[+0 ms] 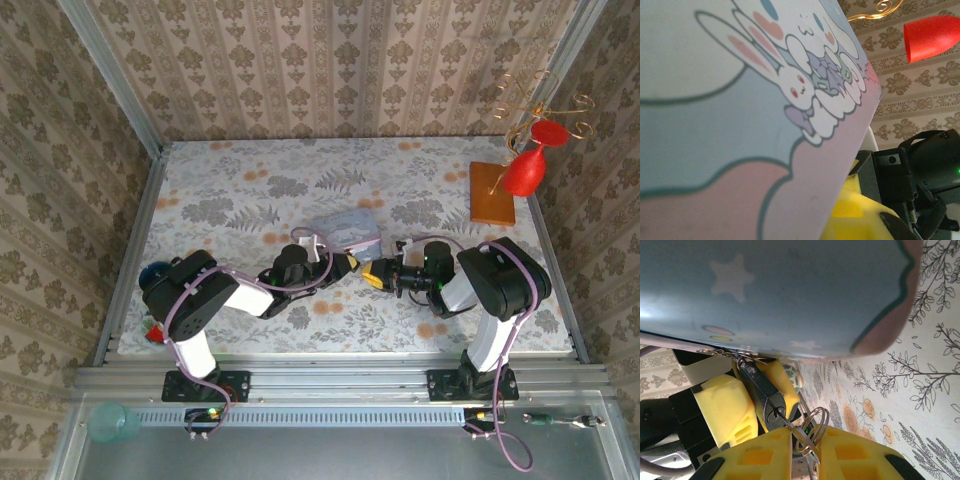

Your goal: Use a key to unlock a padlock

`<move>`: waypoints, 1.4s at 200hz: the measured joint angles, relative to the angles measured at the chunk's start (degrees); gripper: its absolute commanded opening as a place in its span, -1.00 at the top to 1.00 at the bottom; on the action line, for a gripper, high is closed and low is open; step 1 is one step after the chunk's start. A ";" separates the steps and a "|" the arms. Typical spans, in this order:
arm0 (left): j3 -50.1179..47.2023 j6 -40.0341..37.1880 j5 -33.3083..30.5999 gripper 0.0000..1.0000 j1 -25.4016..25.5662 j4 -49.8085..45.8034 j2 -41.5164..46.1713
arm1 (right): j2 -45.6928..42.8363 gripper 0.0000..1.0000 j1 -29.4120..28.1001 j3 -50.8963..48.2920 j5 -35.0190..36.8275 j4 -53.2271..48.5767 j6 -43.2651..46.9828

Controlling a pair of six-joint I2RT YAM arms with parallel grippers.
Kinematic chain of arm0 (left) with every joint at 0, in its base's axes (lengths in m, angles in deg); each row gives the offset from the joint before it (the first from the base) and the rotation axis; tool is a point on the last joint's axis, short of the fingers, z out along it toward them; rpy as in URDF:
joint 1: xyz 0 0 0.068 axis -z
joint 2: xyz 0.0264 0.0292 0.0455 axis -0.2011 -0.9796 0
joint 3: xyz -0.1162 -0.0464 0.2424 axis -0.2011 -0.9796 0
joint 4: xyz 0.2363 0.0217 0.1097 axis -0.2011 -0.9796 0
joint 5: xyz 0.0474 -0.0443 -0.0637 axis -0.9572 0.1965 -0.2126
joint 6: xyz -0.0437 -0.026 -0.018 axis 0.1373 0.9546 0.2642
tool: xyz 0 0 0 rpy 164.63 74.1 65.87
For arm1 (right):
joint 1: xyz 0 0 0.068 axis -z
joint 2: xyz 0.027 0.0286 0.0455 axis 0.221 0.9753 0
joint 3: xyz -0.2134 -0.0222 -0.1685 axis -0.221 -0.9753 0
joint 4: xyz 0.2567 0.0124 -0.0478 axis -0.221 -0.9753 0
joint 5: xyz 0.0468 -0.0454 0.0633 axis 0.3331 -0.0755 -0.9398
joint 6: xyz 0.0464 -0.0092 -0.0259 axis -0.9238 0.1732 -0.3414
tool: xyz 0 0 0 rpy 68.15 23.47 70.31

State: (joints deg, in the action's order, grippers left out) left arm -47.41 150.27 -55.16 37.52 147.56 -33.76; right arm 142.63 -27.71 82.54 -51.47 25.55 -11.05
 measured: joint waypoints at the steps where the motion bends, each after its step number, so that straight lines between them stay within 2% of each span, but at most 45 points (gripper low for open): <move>1: 0.02 -0.07 0.07 0.90 0.00 -0.11 0.00 | -0.04 0.59 -0.02 0.00 0.07 -0.02 0.02; 71: 0.42 -1.44 0.09 0.90 0.35 -2.75 0.76 | -5.07 0.63 -2.27 0.07 3.65 -9.22 3.04; 184: 1.01 -1.53 1.77 0.93 0.83 -5.44 2.05 | -5.35 0.69 -6.60 -0.85 8.46 -11.23 4.98; 230: 0.81 -2.01 3.58 0.96 0.66 -5.88 2.69 | -9.18 0.54 -6.16 -3.15 10.69 -12.81 6.75; 280: 0.07 -4.04 4.46 0.96 -0.85 -6.14 2.69 | -19.87 0.37 -4.76 -3.63 13.81 -24.11 12.28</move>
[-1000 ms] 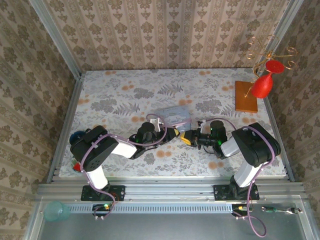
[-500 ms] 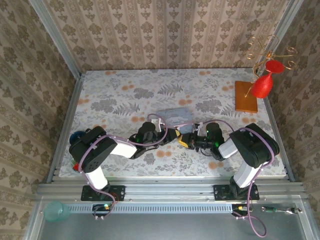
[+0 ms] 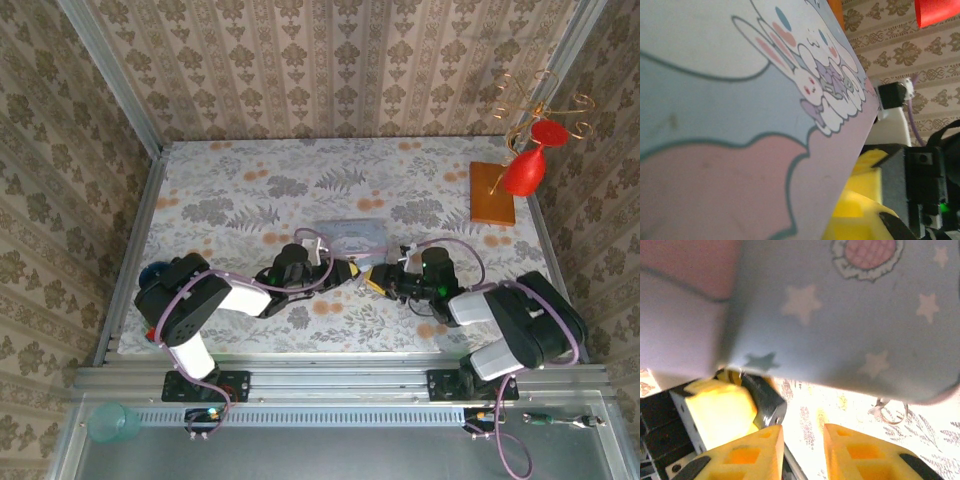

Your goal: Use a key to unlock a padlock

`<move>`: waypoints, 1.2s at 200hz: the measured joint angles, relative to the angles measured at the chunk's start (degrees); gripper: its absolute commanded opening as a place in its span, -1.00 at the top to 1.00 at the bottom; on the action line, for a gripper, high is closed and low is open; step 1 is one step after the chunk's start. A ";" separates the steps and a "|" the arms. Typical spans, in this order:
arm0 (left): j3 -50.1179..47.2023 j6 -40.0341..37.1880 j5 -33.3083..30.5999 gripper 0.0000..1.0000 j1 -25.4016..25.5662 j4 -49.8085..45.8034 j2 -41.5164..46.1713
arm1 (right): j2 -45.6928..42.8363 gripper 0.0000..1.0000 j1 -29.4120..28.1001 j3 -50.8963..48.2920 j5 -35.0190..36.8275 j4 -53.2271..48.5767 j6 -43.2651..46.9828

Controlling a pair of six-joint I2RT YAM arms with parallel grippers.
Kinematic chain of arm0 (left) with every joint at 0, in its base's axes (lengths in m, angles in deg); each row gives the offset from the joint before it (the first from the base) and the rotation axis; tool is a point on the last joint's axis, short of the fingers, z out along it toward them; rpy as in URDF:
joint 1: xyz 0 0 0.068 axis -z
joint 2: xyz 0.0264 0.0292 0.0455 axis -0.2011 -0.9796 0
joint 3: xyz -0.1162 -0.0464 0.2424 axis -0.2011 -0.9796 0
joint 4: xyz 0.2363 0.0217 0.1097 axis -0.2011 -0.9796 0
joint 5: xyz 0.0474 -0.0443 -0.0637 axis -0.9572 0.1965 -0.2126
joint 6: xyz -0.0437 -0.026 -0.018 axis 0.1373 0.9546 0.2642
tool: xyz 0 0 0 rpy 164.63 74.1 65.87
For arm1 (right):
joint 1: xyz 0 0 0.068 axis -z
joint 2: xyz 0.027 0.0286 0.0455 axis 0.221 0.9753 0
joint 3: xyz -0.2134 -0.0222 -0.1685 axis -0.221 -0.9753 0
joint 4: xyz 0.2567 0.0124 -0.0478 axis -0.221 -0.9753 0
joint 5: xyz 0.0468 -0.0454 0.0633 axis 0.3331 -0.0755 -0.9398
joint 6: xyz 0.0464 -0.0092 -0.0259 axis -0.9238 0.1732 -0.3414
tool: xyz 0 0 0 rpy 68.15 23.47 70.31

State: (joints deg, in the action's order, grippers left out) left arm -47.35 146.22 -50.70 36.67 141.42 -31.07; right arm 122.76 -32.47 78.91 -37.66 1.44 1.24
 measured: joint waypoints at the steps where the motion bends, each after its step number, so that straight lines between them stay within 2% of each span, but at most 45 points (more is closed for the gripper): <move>1: 0.00 -0.02 -0.02 0.96 -0.02 -0.02 0.00 | -0.28 0.37 0.00 0.00 0.13 -0.35 0.15; 64: 0.04 -2.69 -0.02 0.95 -1.46 -2.51 -0.02 | -11.67 0.36 0.11 1.22 6.16 -20.02 8.96; 96: 1.97 -5.40 -0.35 0.93 -2.93 -6.01 -2.43 | -15.65 0.37 -2.95 5.05 12.63 -32.28 15.56; 132: 3.67 -7.15 -0.90 0.88 -3.58 -6.75 -5.90 | -15.26 0.39 -7.48 9.33 19.67 -41.99 21.57; 157: 3.67 -8.00 -0.90 0.73 -3.89 -6.75 -6.19 | -11.50 0.42 -11.74 13.57 23.78 -46.69 25.16; 192: 3.10 -8.92 -1.31 0.24 -4.50 -6.88 -6.10 | -5.20 0.42 -14.56 19.43 29.29 -51.45 29.05; 240: -2.73 -9.75 -2.45 0.02 -5.55 -7.63 -0.11 | 1.62 0.32 -15.37 24.59 32.87 -54.75 32.79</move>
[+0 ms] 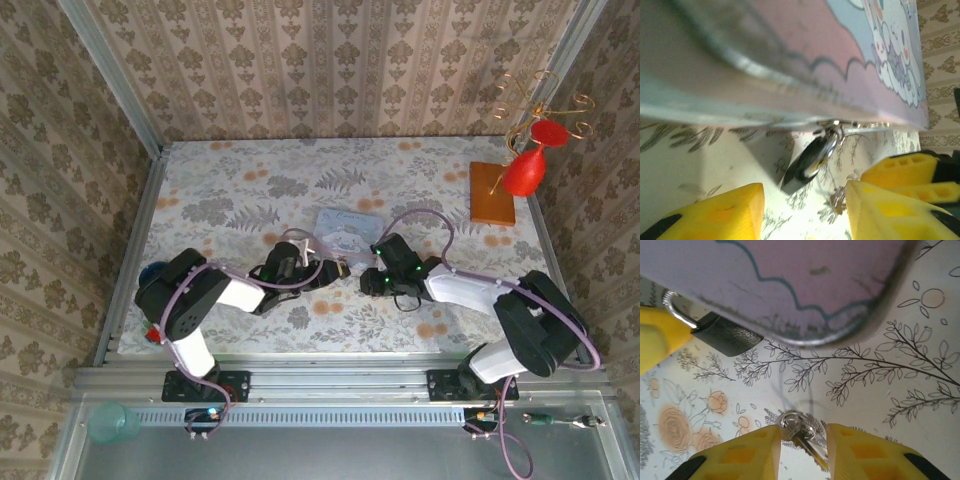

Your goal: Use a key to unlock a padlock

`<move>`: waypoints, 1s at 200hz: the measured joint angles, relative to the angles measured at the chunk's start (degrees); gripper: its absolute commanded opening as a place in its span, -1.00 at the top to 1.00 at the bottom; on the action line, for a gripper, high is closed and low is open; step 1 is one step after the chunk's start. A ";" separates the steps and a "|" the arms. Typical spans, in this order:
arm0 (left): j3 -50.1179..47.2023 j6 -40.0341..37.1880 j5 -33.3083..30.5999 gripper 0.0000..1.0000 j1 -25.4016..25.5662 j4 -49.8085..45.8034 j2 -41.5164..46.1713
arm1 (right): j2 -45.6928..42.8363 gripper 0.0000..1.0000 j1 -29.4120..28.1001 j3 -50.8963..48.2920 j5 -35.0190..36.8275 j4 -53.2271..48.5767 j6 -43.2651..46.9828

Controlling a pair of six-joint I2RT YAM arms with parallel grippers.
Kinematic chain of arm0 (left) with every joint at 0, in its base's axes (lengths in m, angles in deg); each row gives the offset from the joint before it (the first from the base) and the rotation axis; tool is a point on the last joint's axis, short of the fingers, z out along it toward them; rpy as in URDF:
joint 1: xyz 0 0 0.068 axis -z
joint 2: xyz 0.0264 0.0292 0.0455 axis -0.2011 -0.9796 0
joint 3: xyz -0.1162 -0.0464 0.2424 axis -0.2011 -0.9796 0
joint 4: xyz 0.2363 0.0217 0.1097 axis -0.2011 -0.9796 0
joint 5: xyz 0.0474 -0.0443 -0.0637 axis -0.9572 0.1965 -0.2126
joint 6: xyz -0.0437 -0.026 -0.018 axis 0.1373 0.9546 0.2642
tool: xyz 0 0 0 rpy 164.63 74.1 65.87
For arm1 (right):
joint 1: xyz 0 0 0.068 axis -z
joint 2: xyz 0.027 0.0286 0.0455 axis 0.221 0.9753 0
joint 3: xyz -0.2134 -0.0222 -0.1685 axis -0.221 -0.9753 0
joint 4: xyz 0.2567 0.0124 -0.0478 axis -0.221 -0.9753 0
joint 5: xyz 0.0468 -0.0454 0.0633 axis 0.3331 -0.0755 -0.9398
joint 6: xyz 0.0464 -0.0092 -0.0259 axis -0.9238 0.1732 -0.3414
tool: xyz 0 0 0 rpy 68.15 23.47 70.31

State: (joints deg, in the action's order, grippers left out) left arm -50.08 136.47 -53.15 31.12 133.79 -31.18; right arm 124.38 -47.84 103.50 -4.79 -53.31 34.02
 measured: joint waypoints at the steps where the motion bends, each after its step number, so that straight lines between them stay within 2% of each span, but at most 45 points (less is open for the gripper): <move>1: -0.11 -0.04 0.00 0.01 -0.02 -0.04 0.13 | 0.13 0.32 -0.02 0.09 0.00 -0.02 0.00; 42: -5.25 -3.52 -0.90 -0.07 -0.55 -4.31 8.46 | 5.14 0.29 -1.62 3.15 0.74 -1.99 1.99; 82: -8.68 -9.53 -2.49 -0.15 -0.57 -11.30 18.51 | 6.88 0.37 -2.38 5.40 2.23 -4.35 2.80; 102: -9.44 -12.98 -4.11 -0.17 -0.59 -16.13 24.17 | 7.28 0.46 -2.71 5.88 3.23 -4.96 2.80; 142: -9.88 -18.71 -6.49 -0.21 -0.81 -22.73 33.77 | 7.28 0.76 -2.82 5.88 4.13 -4.98 1.66; 180: -11.13 -20.74 -6.84 -0.20 -0.81 -24.15 35.34 | 6.69 0.94 -4.00 4.57 2.43 -1.49 -0.90; 200: -12.20 -20.68 -6.19 -0.16 -0.81 -23.47 34.80 | 3.39 1.00 -4.37 2.05 1.68 0.00 -2.91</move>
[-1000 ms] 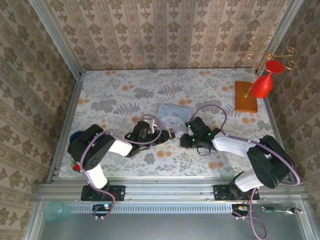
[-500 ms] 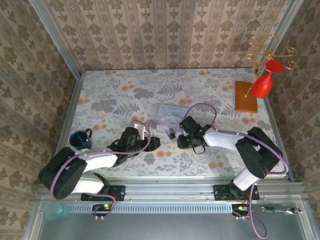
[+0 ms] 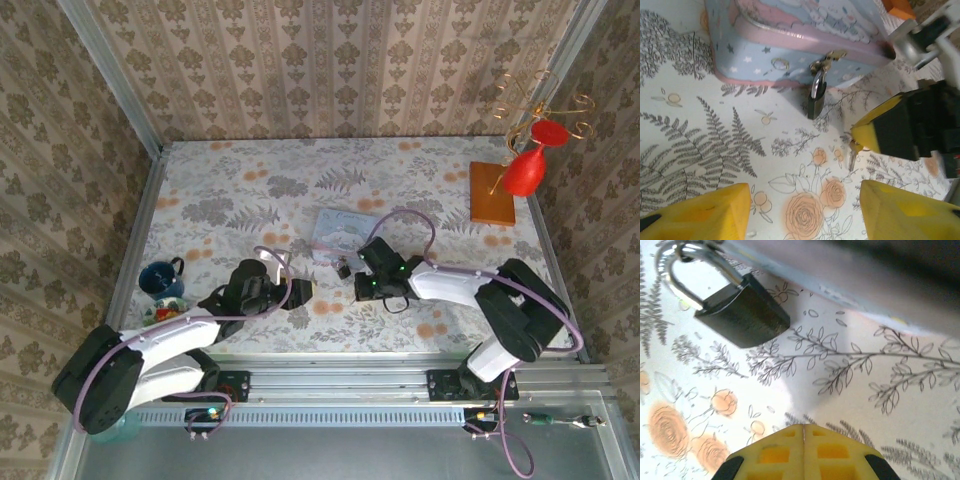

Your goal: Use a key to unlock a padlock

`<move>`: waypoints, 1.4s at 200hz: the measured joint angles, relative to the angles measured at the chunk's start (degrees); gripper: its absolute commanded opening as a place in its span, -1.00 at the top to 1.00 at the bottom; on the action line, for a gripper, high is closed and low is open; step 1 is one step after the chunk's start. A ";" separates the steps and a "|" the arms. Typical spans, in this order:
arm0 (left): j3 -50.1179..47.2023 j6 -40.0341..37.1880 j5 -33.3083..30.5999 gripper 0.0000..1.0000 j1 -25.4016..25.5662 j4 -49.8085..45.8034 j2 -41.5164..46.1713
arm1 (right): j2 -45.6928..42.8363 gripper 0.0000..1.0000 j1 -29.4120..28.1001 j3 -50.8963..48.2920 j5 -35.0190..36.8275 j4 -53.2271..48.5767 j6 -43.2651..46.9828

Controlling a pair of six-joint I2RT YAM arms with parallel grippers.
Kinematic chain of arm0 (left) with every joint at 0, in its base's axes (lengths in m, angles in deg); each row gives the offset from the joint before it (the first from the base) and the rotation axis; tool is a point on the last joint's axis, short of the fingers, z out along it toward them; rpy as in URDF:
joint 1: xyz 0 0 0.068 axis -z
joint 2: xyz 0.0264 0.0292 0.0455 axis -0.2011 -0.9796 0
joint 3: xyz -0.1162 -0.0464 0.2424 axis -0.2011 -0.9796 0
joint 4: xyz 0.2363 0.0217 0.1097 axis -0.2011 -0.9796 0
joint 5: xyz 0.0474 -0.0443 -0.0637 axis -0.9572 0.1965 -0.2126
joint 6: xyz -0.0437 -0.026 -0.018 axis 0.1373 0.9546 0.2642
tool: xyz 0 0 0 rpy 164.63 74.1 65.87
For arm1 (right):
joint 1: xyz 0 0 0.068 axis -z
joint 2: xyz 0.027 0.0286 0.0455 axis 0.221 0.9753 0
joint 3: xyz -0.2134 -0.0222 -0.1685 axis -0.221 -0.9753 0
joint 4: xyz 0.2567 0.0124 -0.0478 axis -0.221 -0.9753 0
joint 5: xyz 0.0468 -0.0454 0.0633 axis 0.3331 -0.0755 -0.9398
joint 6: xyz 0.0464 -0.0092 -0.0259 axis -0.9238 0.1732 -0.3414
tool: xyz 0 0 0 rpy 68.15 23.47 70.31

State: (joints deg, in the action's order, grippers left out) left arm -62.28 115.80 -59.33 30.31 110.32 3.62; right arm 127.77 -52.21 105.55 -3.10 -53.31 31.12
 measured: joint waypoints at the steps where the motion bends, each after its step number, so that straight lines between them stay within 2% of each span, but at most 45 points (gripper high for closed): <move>1: -0.04 -0.02 0.02 -0.16 0.00 0.02 0.00 | -0.33 1.00 -0.02 -0.17 0.00 0.13 -0.15; 28: -1.86 0.00 0.13 -0.14 1.29 3.15 -0.20 | -9.35 1.00 -1.62 -4.92 1.60 3.82 -4.70; 77: -0.85 -3.82 0.55 -0.13 9.35 7.58 -1.86 | -21.11 1.00 -4.98 -7.21 4.98 8.76 -9.64; 115: -0.90 -8.70 2.32 -0.11 11.80 12.26 -2.47 | -25.00 1.00 -5.97 -6.93 5.01 7.91 -10.93; 146: -2.99 -13.97 2.29 -0.08 14.60 19.80 -2.47 | -27.61 1.00 -8.87 -4.26 5.51 5.62 -11.78; 178: -4.68 -20.65 -0.35 -0.12 18.21 25.44 -2.47 | -29.46 1.00 -13.25 -2.21 7.15 5.25 -12.52; 206: -4.94 -24.79 -3.19 -0.09 18.82 29.05 -2.47 | -29.55 1.00 -16.52 -1.46 8.44 5.20 -13.27; 230: -4.94 -26.93 -4.52 0.06 18.82 31.45 -2.47 | -29.53 1.00 -18.21 -1.40 9.40 5.18 -13.68; 255: -4.94 -28.70 -4.48 0.47 18.82 33.09 -2.73 | -29.53 1.00 -18.67 -1.38 9.64 5.18 -13.68; 280: -4.94 -29.70 -3.85 0.66 18.82 33.94 -3.32 | -29.55 1.00 -18.75 -1.38 10.38 5.16 -13.68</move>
State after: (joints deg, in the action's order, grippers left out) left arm -67.22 86.09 -63.18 49.13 144.26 0.30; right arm 98.22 -70.96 104.17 7.28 -48.15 17.43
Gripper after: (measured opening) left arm 0.202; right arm 0.062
